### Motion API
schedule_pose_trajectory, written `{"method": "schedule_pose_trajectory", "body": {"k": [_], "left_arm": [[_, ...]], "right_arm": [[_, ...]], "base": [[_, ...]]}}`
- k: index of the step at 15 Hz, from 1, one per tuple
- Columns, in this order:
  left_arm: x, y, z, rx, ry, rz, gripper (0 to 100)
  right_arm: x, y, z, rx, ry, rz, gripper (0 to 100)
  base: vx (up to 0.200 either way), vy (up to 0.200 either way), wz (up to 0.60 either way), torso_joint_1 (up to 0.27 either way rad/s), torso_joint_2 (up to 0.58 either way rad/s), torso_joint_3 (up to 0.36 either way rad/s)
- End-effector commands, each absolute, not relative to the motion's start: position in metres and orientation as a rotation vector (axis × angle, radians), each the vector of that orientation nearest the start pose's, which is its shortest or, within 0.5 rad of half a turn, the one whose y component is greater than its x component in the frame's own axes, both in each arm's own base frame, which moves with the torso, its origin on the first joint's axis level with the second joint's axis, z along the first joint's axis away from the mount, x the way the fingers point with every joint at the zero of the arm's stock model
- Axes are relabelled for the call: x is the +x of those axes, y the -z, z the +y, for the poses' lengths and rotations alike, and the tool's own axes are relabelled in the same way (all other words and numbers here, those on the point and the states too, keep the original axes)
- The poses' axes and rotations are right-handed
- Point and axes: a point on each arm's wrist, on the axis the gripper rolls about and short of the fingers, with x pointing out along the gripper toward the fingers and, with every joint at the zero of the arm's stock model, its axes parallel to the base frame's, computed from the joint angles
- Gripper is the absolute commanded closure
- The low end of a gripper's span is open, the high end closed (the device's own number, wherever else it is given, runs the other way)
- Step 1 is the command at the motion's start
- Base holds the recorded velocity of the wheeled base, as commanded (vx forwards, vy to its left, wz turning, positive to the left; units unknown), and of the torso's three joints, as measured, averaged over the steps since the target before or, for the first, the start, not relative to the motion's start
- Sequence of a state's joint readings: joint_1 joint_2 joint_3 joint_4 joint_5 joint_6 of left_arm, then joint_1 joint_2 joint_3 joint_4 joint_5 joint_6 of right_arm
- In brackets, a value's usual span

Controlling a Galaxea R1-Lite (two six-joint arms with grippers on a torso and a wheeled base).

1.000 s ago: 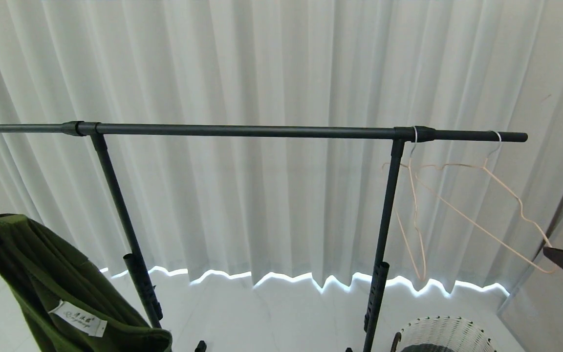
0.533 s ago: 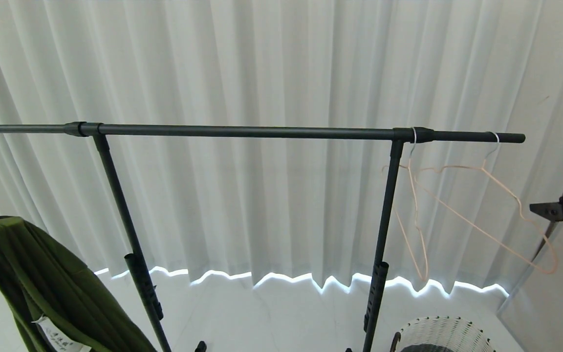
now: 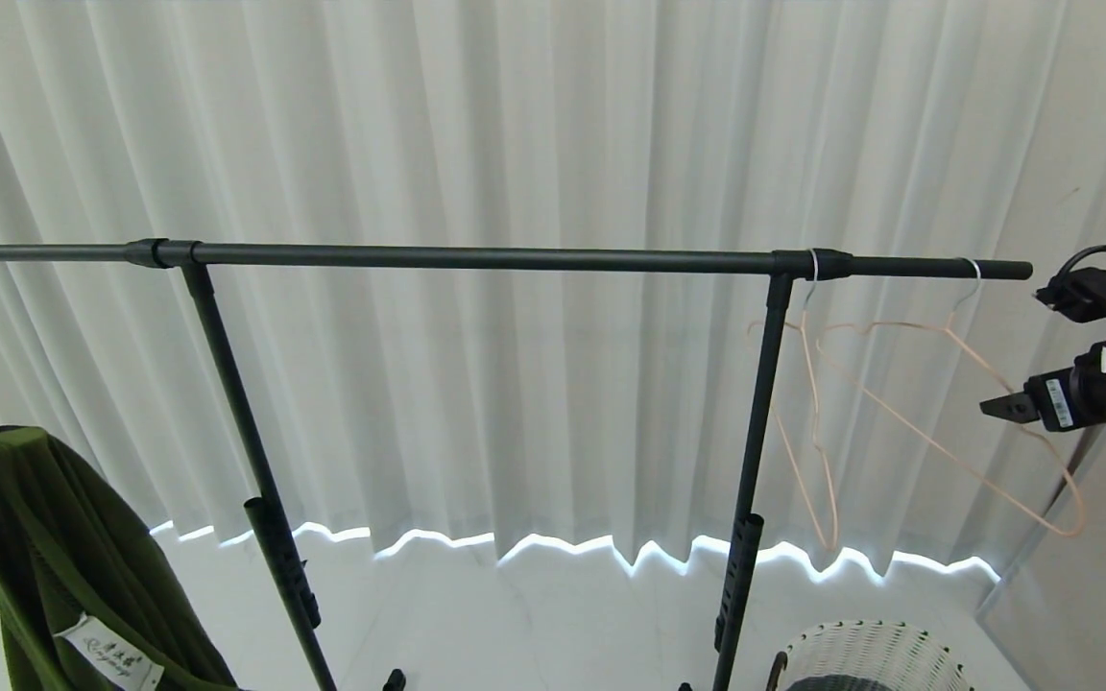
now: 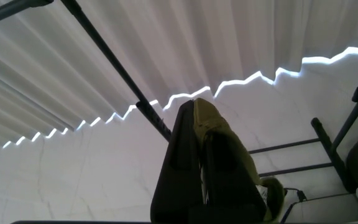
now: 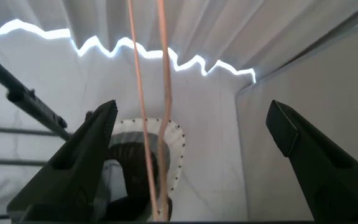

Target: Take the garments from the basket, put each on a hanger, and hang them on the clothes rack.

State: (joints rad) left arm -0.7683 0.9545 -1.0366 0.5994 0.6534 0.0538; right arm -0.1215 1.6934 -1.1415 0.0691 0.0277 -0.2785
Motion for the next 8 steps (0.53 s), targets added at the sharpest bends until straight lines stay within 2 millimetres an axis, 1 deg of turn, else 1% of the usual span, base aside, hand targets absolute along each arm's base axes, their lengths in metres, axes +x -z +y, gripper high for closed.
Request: {"method": "schedule_pose_trajectory", "body": {"k": [1, 2, 8], "left_arm": [[0.067, -0.283, -0.045, 0.396, 0.123, 0.396, 100], [0.066, -0.282, -0.045, 0.400, 0.122, 0.400, 100], [0.066, -0.281, -0.045, 0.400, 0.123, 0.401, 100]], "right_arm": [[0.316, -0.194, -0.043, -0.215, -0.009, 0.679, 0], [0.319, -0.190, -0.043, -0.205, -0.023, 0.689, 0], [0.328, -0.183, -0.044, -0.145, -0.076, 0.691, 0]], "base": [[0.000, 0.000, 0.00, 0.000, 0.00, 0.000], [0.000, 0.000, 0.00, 0.000, 0.00, 0.000], [0.000, 0.000, 0.00, 0.000, 0.00, 0.000]]}}
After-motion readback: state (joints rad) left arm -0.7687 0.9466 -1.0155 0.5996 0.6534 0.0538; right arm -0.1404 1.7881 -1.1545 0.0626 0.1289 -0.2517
